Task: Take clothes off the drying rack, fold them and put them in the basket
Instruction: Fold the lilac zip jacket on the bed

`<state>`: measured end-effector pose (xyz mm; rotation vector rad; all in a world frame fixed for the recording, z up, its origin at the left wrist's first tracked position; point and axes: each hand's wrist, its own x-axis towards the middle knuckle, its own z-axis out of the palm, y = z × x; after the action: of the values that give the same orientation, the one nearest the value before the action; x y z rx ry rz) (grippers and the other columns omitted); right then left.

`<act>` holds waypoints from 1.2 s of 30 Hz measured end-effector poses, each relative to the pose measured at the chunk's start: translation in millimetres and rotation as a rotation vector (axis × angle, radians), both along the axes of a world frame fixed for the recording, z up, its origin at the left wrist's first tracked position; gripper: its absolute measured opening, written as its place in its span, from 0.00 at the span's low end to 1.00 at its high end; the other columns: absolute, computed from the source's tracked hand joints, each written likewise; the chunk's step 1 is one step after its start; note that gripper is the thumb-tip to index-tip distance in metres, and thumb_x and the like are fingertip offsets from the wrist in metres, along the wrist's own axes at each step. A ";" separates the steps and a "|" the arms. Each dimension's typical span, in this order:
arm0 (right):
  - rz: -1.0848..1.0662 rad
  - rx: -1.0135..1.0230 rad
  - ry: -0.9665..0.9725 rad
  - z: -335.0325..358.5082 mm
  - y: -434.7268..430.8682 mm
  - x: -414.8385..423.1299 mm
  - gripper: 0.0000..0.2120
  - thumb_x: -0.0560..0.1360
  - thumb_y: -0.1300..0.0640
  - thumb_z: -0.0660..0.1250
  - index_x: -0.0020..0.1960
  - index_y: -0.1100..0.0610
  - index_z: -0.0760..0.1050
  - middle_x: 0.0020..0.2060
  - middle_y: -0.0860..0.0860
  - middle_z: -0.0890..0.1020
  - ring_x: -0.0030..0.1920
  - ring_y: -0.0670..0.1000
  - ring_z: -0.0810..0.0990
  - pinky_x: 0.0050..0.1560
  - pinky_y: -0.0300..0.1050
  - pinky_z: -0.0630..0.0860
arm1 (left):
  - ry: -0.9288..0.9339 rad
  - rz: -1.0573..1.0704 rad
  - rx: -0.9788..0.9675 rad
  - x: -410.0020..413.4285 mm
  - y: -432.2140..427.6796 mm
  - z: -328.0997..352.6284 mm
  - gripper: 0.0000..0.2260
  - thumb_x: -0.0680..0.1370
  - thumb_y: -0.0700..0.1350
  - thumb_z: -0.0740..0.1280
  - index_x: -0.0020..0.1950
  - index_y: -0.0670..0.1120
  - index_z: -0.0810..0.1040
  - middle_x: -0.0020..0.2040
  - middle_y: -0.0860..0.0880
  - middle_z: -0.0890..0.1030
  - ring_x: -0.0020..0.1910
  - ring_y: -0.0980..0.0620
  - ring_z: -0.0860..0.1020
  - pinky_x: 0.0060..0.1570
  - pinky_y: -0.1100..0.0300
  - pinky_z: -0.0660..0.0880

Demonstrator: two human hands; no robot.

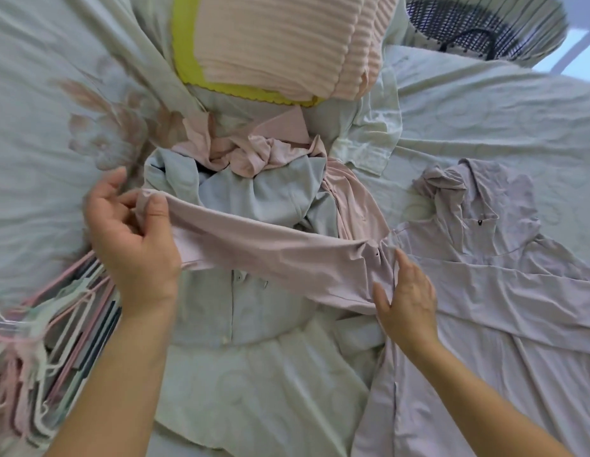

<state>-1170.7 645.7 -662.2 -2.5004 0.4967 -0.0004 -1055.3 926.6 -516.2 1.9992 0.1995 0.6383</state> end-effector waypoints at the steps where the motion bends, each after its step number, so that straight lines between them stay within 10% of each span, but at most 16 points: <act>1: 0.010 0.006 -0.001 3.2 2.6 5.8 0.33 0.72 0.58 0.70 0.74 0.57 0.61 0.64 0.59 0.74 0.63 0.62 0.72 0.65 0.63 0.65 | 0.056 0.022 -0.031 4.8 3.0 -5.7 0.14 0.78 0.41 0.65 0.62 0.46 0.67 0.42 0.54 0.73 0.38 0.64 0.74 0.44 0.68 0.71; 10: 0.103 0.030 -0.098 25.8 35.1 52.8 0.32 0.74 0.56 0.68 0.74 0.56 0.60 0.66 0.55 0.72 0.64 0.59 0.71 0.66 0.61 0.64 | 0.215 0.008 0.056 36.2 56.7 -7.3 0.09 0.77 0.43 0.69 0.56 0.47 0.76 0.42 0.58 0.75 0.39 0.63 0.73 0.44 0.68 0.72; 15: 0.242 -0.098 0.544 -9.7 -1.1 24.5 0.39 0.78 0.40 0.57 0.78 0.48 0.36 0.78 0.50 0.48 0.78 0.53 0.48 0.75 0.61 0.42 | 0.271 0.068 0.046 52.8 89.3 -7.7 0.14 0.77 0.43 0.68 0.62 0.41 0.75 0.41 0.58 0.71 0.36 0.65 0.72 0.40 0.70 0.71; 19: 0.378 -0.023 0.756 -30.0 -20.5 2.9 0.40 0.78 0.37 0.55 0.77 0.47 0.31 0.78 0.50 0.49 0.78 0.53 0.48 0.75 0.62 0.46 | 0.278 0.018 0.090 48.1 63.0 -7.4 0.14 0.77 0.41 0.68 0.62 0.42 0.73 0.42 0.57 0.72 0.38 0.63 0.73 0.42 0.74 0.71; 25: 0.454 -0.033 0.678 -30.9 -28.0 -8.1 0.39 0.79 0.38 0.54 0.77 0.47 0.33 0.78 0.47 0.52 0.77 0.50 0.52 0.74 0.60 0.51 | 0.292 -0.047 0.075 36.5 15.8 -9.9 0.13 0.77 0.40 0.68 0.61 0.41 0.73 0.47 0.45 0.75 0.44 0.53 0.74 0.41 0.73 0.72; 36: 0.158 0.160 0.502 -0.8 -111.4 -41.5 0.40 0.78 0.39 0.59 0.78 0.48 0.38 0.75 0.51 0.62 0.73 0.53 0.63 0.73 0.55 0.57 | 0.279 -0.325 -0.074 -1.0 -161.6 -2.7 0.11 0.77 0.41 0.69 0.57 0.46 0.71 0.41 0.52 0.73 0.38 0.59 0.73 0.41 0.70 0.71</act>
<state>-1212.2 534.3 -662.9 -2.3643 0.4714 0.7128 -1056.3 765.0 -519.0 1.9853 0.0606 0.1430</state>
